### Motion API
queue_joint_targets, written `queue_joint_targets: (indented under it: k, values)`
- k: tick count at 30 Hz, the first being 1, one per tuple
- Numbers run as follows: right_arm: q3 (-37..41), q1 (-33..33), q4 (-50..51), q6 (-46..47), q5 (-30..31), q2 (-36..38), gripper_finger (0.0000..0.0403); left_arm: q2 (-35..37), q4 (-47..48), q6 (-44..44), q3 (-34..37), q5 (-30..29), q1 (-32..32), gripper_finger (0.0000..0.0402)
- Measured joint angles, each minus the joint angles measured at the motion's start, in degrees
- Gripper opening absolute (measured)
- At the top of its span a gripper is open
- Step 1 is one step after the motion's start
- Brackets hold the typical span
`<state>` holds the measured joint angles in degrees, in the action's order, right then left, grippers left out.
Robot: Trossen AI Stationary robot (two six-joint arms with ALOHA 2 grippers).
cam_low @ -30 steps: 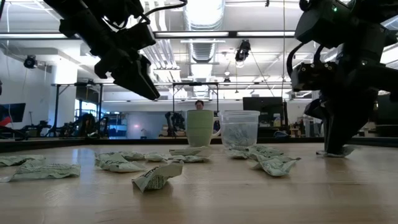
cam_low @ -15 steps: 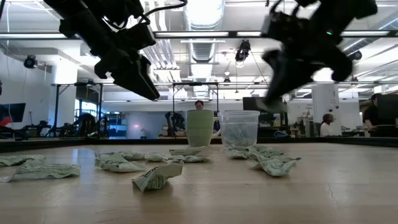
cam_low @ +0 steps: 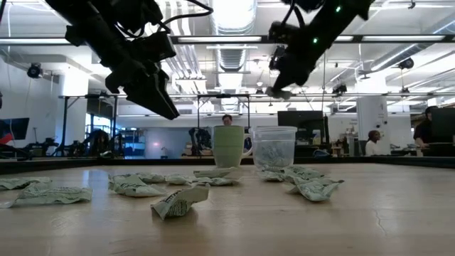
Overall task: Pick and place Stevia / Truvia into bins
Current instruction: Put the stevia packet into the transparent container
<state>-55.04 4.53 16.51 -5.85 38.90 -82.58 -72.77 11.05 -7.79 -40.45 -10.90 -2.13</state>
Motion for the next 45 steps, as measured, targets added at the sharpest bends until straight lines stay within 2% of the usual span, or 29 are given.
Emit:
queue_joint_targets:
  k: [2, 8, 16, 21, 24, 28, 35, 38, 45]
  values:
    - [1.31, 2.39, -1.30, 0.88, -1.39, 0.00, 0.0008, 0.00, -0.02, 0.02, 0.02, 0.00, 0.00, 0.0158]
    - [4.97, 7.75, -6.72, -2.00, -11.47, -0.05, 0.0008, 0.00, 0.00, -0.01, 0.04, 0.00, 0.00, 0.0158]
    - [7.38, 11.01, -13.62, -5.78, -13.82, -0.05, 0.0008, 0.00, -0.02, -0.50, 0.04, -0.02, 0.00, 0.0158]
    - [7.38, 12.11, -13.95, -7.01, -25.59, -0.05, 0.0008, 0.00, -0.02, -0.58, 0.04, -0.02, 0.00, 0.0158]
    - [7.38, 12.39, -13.90, -8.09, -28.45, -0.05, 0.0011, 0.00, -0.02, -0.61, 0.04, -0.02, 0.00, 0.0158]
    - [7.38, 12.42, -13.82, -8.32, -28.46, -0.05, 0.0029, 0.00, -0.04, -0.61, 0.04, -0.02, 0.00, 0.0158]
    - [7.47, 12.42, -13.07, -8.31, -28.46, 0.09, 0.0094, 0.00, -0.15, -0.61, 0.04, -0.02, 0.00, 0.0158]
    - [7.18, 12.15, -9.09, -8.30, -28.96, 0.87, 0.0115, -0.33, -0.40, -0.50, 0.04, 0.55, 0.00, 0.0158]
    - [5.87, 9.77, 0.99, -4.98, -40.14, 1.77, 0.0129, -3.36, -2.63, -1.78, 0.04, 3.10, 0.00, 0.0158]
